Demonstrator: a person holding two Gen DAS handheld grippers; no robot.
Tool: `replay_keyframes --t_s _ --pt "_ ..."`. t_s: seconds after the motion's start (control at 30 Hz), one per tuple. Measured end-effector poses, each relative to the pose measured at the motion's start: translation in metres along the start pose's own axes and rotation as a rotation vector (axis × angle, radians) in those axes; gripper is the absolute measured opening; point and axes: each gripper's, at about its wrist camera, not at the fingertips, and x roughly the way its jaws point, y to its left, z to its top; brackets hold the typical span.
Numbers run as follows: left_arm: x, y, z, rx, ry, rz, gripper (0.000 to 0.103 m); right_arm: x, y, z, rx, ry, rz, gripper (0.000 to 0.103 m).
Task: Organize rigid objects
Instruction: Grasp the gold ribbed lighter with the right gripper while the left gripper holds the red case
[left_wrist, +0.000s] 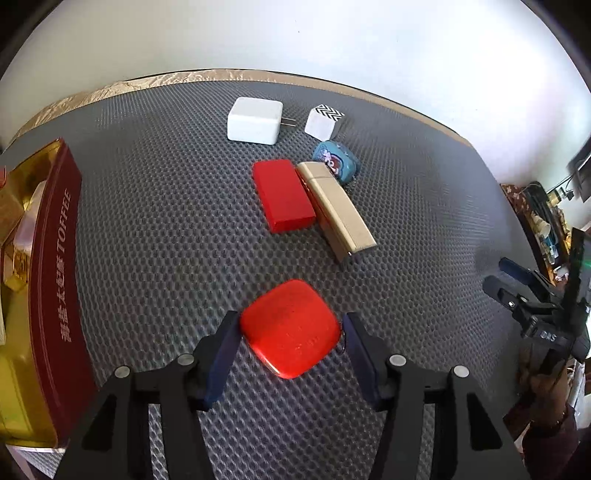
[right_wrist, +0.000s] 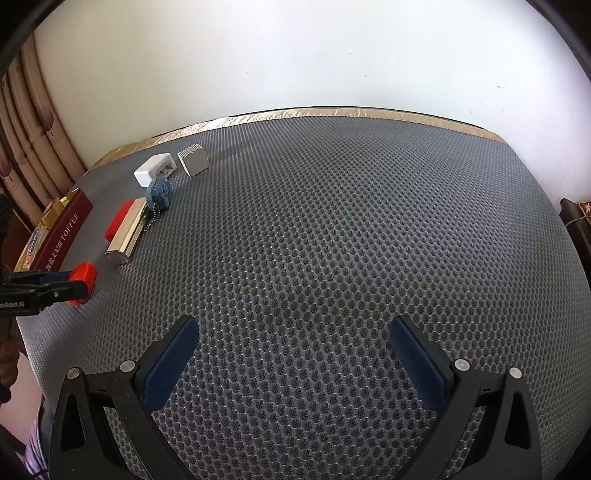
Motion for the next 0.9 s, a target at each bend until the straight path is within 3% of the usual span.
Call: replay_keyframes --t_s 0.33,0.47,0.63,0.77,0.9 --pt "-0.038 0.012 -0.040 -0.056 -0.018 -0.067 0.058 0.003 0.003 0.005 0.012 0.018 -0.031 0.103" --pt "-0.055 0.013 -0.051 -0.053 -0.037 -0.056 0.058 0.004 0.030 0.021 0.047 0.035 0.100 0.103" --pt "-0.065 0.021 -0.057 -0.070 -0.051 -0.068 0.058 0.017 0.100 0.047 -0.067 0.050 0.167 0.102" --pt "-0.071 0.031 -0.056 -0.101 -0.066 -0.089 0.058 0.039 0.135 0.061 -0.117 0.089 0.169 0.096" --pt "-0.076 0.036 -0.055 -0.112 -0.076 -0.101 0.058 0.055 0.146 0.067 -0.113 0.136 0.152 0.072"
